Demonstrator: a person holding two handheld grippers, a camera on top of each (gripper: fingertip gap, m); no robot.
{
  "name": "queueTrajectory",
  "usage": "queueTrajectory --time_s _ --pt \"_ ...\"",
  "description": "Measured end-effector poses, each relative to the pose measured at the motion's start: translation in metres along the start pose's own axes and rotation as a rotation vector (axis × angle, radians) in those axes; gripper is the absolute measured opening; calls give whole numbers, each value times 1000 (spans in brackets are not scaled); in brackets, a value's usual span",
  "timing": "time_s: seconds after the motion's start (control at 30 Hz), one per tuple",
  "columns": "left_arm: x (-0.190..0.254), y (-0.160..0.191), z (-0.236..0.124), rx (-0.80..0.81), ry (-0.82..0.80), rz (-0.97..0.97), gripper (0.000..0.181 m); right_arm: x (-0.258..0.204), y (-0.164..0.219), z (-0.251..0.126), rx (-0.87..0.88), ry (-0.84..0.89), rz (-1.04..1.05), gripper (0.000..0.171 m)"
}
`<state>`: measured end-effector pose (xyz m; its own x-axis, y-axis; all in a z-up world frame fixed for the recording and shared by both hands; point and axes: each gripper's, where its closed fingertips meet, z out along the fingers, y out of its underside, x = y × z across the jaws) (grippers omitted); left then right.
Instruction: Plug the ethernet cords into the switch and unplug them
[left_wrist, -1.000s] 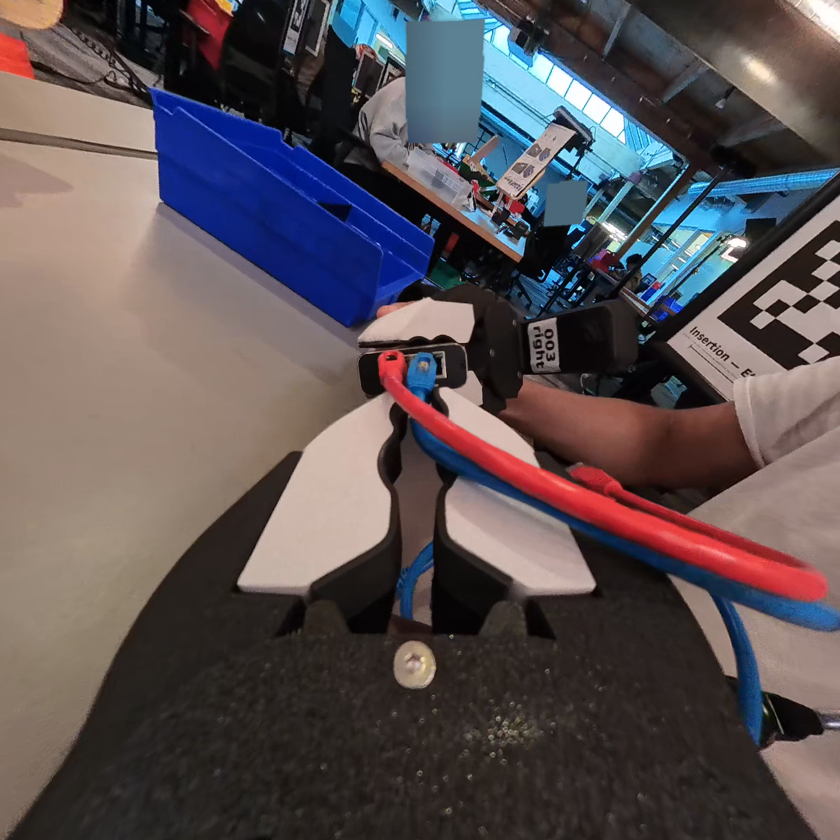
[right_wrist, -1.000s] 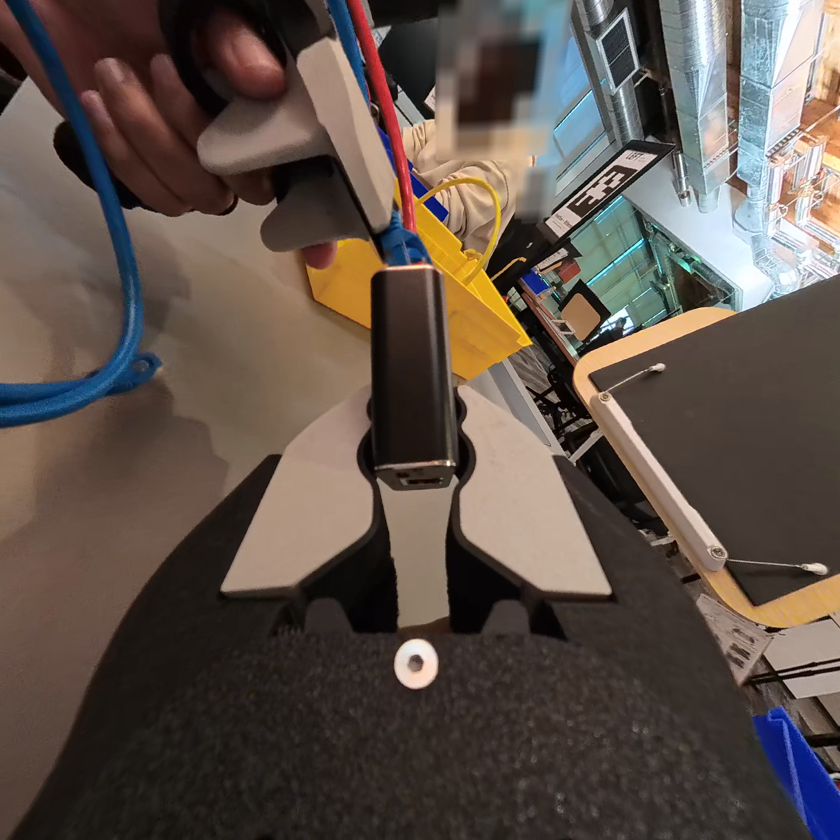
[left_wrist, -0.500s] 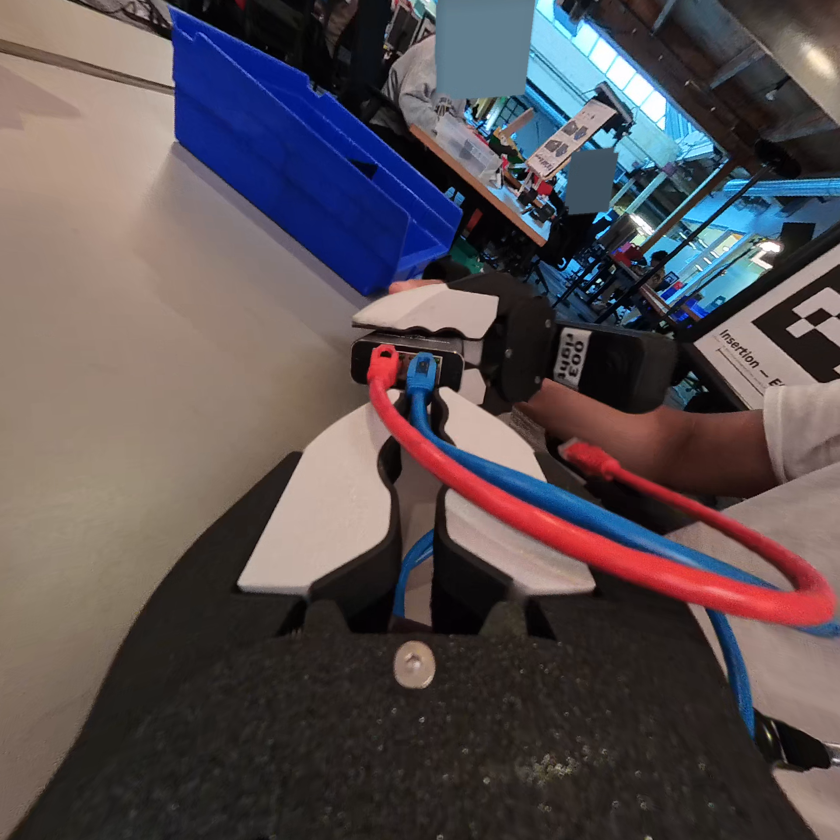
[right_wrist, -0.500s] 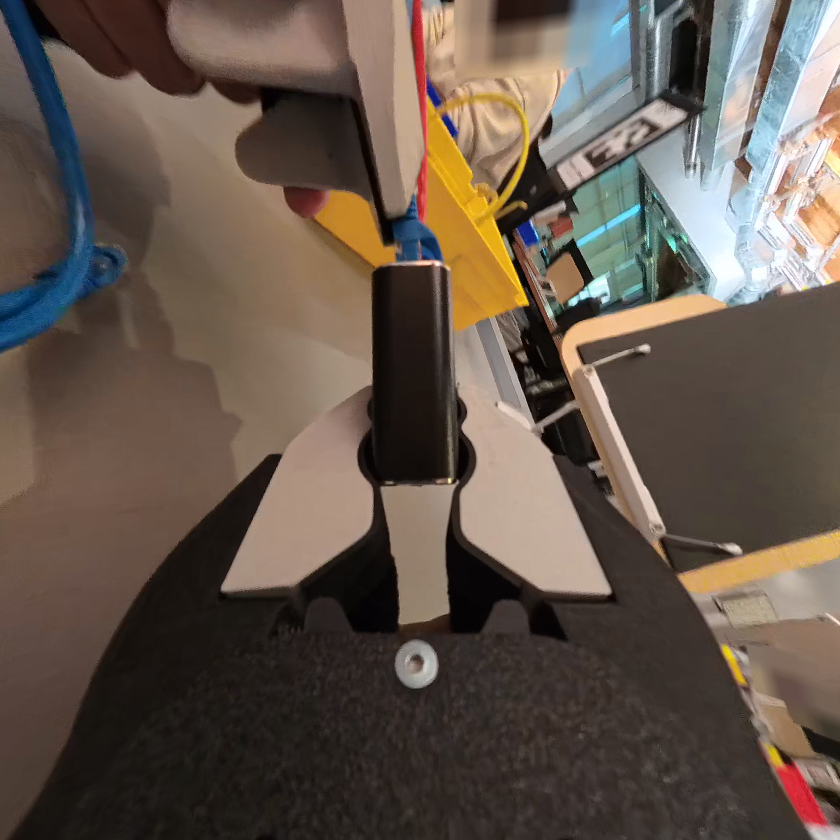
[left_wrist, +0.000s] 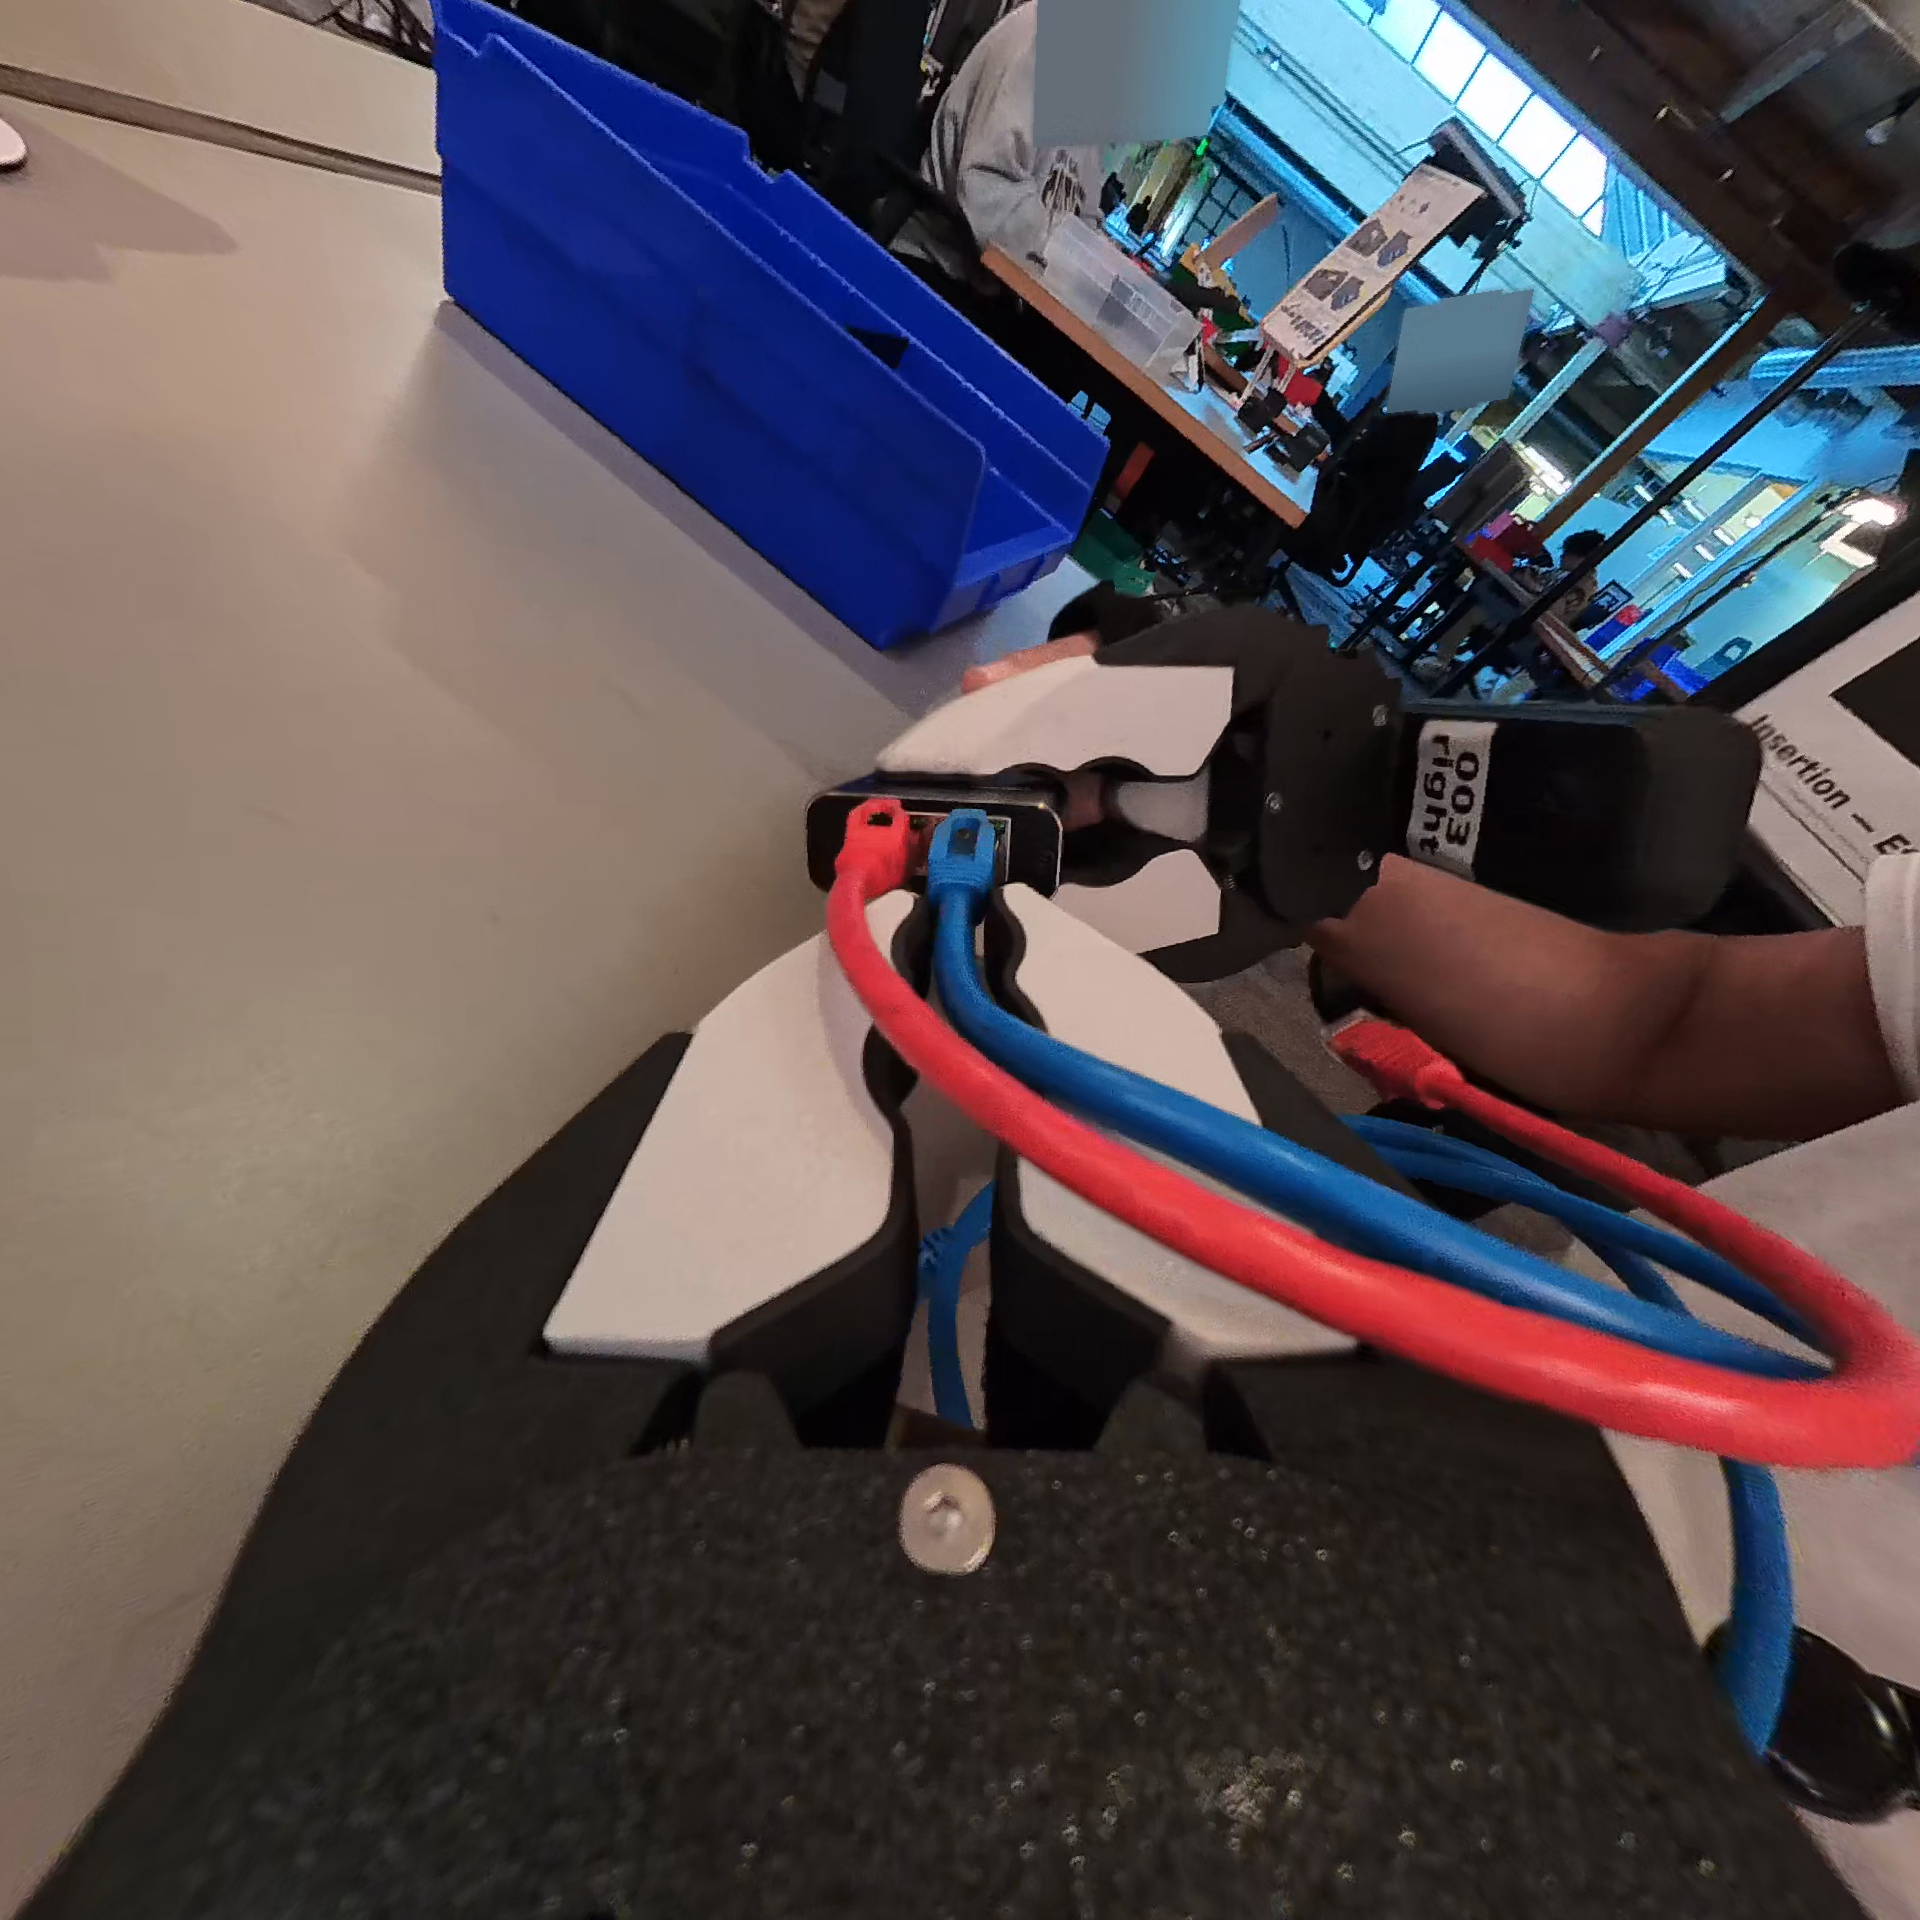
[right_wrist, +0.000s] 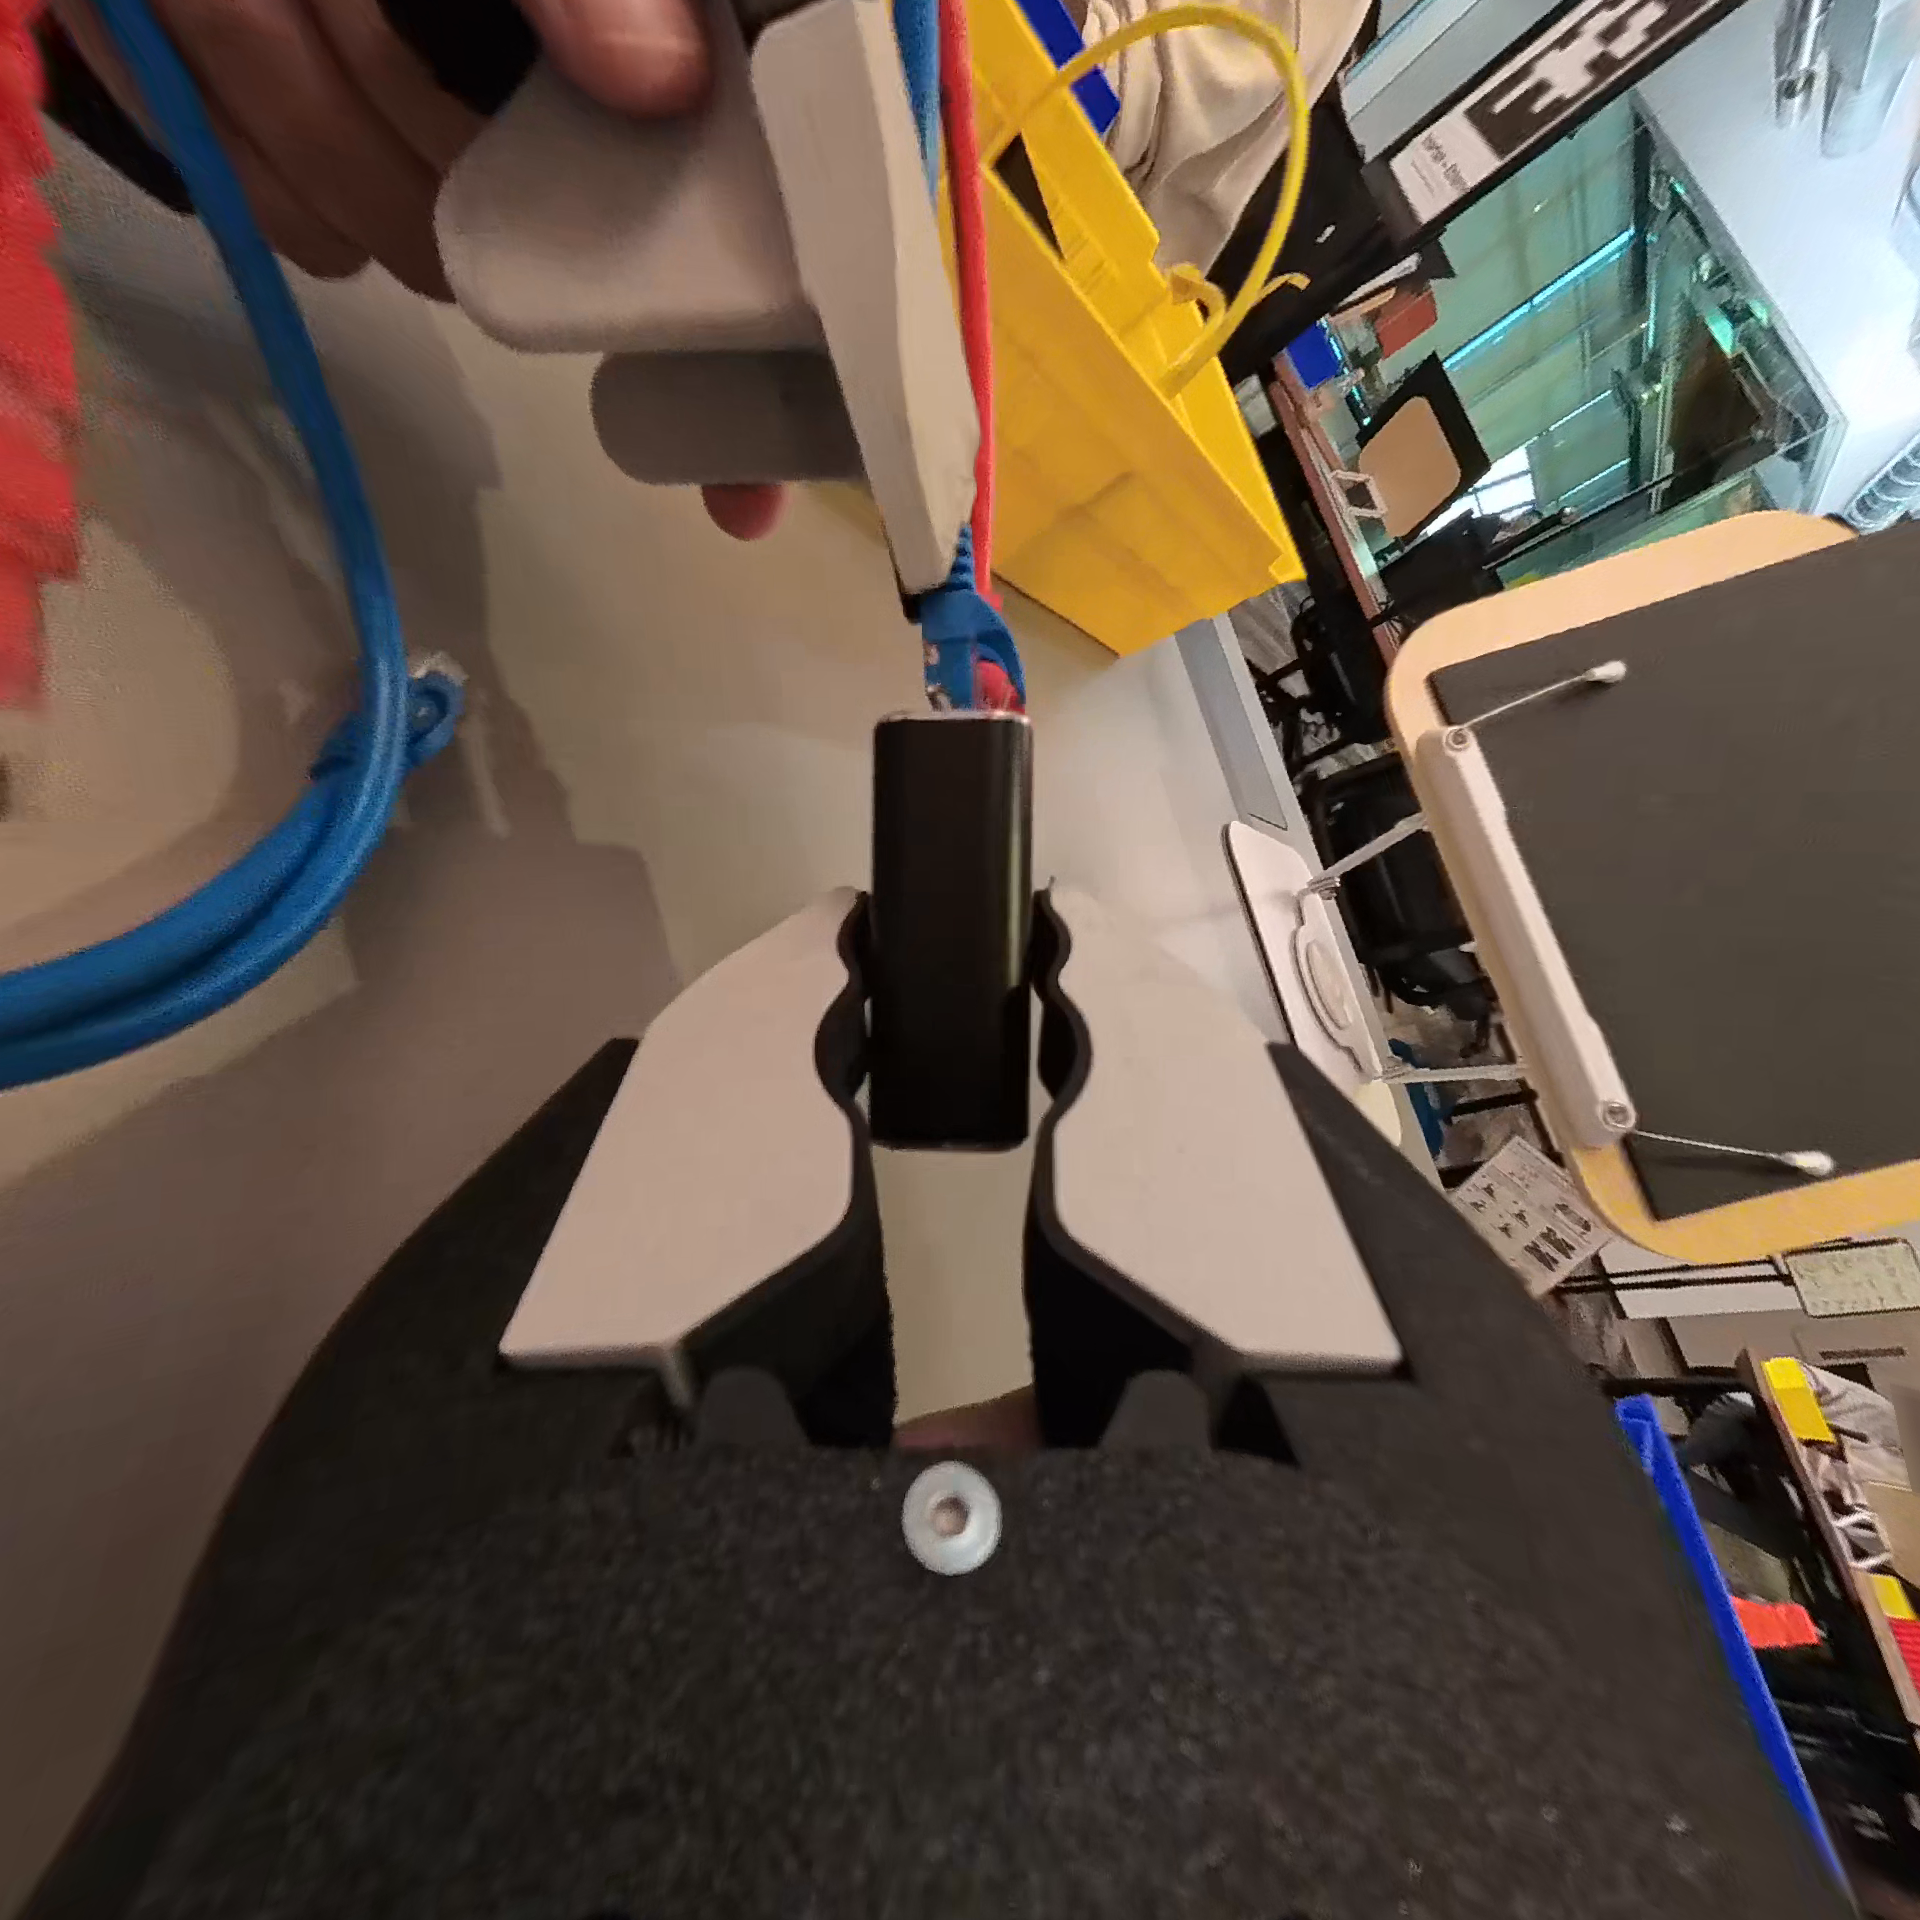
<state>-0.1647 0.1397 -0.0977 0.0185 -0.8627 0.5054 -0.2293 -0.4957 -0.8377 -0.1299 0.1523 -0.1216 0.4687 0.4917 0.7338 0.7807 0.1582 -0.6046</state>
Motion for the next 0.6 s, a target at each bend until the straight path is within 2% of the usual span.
queueTrajectory --time_s 0.3,0.6 --pt "-10 10 3 -43 -73 31 10 -5 11 5 -138 12 -166 26" --pt "-8 8 6 -19 -8 10 10 -7 7 4 -98 1 -95 25"
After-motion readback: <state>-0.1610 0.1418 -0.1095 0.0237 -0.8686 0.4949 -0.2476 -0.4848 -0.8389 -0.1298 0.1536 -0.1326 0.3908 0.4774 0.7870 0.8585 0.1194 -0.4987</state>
